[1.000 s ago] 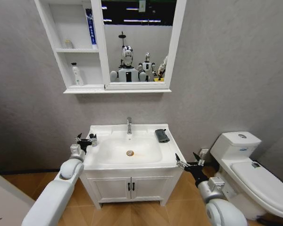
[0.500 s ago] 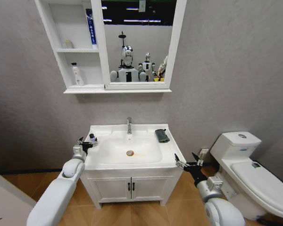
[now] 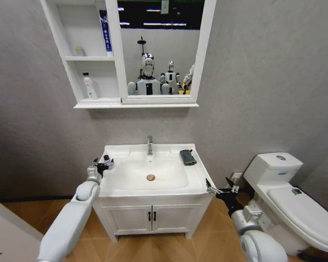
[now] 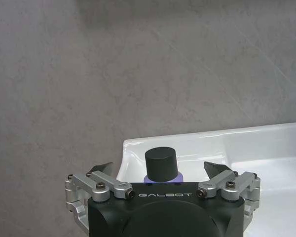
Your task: Move facial cleanser and shampoo from washbasin to cabinet, then wipe washbasin with towel.
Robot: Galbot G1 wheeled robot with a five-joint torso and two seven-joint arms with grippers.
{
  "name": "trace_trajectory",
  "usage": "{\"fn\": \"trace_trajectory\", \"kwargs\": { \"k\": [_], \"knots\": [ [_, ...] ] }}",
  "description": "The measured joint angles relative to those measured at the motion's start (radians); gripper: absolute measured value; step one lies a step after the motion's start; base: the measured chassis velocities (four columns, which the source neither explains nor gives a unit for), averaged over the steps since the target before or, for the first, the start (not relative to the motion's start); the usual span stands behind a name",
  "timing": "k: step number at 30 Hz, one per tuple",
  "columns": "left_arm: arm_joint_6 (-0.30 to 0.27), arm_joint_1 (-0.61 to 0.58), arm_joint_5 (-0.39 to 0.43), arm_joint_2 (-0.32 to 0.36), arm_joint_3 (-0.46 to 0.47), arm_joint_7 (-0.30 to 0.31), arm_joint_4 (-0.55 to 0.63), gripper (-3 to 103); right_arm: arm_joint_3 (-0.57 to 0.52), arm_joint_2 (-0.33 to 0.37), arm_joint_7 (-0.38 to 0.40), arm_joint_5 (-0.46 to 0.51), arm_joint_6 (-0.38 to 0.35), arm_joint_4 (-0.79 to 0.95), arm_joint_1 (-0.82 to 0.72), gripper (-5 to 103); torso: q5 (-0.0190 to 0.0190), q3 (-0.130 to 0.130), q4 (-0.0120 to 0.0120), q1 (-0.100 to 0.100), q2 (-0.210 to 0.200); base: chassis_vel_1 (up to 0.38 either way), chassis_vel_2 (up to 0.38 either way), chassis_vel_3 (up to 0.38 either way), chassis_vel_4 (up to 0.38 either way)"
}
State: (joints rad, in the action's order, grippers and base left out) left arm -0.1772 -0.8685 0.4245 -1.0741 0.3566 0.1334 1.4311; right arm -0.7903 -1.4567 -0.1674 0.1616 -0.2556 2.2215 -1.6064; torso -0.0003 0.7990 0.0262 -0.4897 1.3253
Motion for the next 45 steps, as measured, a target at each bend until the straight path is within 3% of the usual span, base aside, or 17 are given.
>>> {"fn": "trace_trajectory", "kwargs": {
  "k": [28,32,39,41,45],
  "knots": [
    [0.021,0.018,-0.039,-0.023,-0.004,-0.017,-0.087,102,-0.011,-0.005,0.004,0.002,0.021,-0.009,-0.004,100,0.0000,0.000,-0.0001,0.000,0.000,0.000,0.000,0.000,0.000],
    [0.018,0.018,-0.035,-0.025,-0.007,-0.017,-0.088,95,-0.012,-0.006,0.006,0.003,0.024,-0.010,-0.005,100,0.0000,0.000,0.0000,0.000,0.000,0.000,0.000,0.000,0.000],
    [0.017,0.027,-0.028,-0.027,-0.015,-0.018,-0.087,63,-0.011,-0.005,0.016,0.004,0.025,-0.011,-0.001,100,0.0000,0.000,0.0000,0.000,0.000,0.000,0.000,0.000,0.000],
    [0.016,0.027,-0.027,-0.026,-0.015,-0.019,-0.087,63,-0.011,-0.005,0.017,0.004,0.025,-0.011,-0.001,100,0.0000,0.000,0.0000,0.000,0.000,0.000,0.000,0.000,0.000],
    [0.016,0.025,-0.023,-0.023,-0.014,-0.025,-0.084,46,-0.009,-0.007,0.017,0.004,0.026,-0.012,-0.001,100,0.0000,0.000,0.0000,0.000,0.000,0.000,0.000,0.000,0.000]
  ]
}}
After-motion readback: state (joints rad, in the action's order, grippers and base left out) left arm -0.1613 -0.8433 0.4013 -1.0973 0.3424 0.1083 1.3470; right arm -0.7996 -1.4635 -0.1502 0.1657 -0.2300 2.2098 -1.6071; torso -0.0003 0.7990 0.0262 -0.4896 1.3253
